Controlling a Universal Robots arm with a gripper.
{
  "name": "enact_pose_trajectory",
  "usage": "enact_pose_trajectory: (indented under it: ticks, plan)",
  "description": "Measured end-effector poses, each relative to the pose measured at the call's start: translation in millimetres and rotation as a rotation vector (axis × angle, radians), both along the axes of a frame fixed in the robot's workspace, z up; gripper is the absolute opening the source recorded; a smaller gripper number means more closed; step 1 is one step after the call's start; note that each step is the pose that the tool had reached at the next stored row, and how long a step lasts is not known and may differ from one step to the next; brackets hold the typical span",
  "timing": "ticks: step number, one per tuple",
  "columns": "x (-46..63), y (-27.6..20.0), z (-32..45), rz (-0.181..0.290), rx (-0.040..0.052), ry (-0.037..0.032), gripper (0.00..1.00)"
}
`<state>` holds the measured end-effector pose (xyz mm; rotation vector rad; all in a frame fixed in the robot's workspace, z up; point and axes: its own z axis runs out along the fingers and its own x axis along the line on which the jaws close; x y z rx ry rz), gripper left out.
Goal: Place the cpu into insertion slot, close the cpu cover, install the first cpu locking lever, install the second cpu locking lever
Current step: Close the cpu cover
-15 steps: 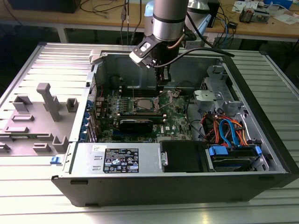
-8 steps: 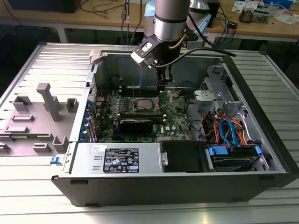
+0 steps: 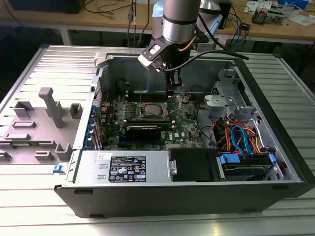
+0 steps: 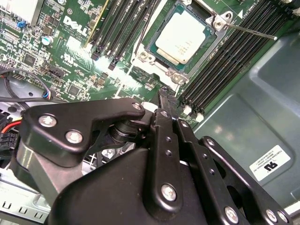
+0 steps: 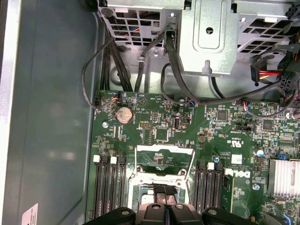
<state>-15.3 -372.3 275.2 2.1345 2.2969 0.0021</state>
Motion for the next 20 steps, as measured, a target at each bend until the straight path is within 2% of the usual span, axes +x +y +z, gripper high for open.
enact_pose_trajectory:
  ticks: [3, 10, 20]
  plan:
    - [2.0, 0.0, 0.0, 0.0, -0.0003, 0.0, 0.11]
    - [15.5, 0.0, -0.3, 0.0, -0.0019, 0.0, 0.11]
    - [28.3, 0.0, -1.9, 0.0, -0.0027, 0.0, 0.11]
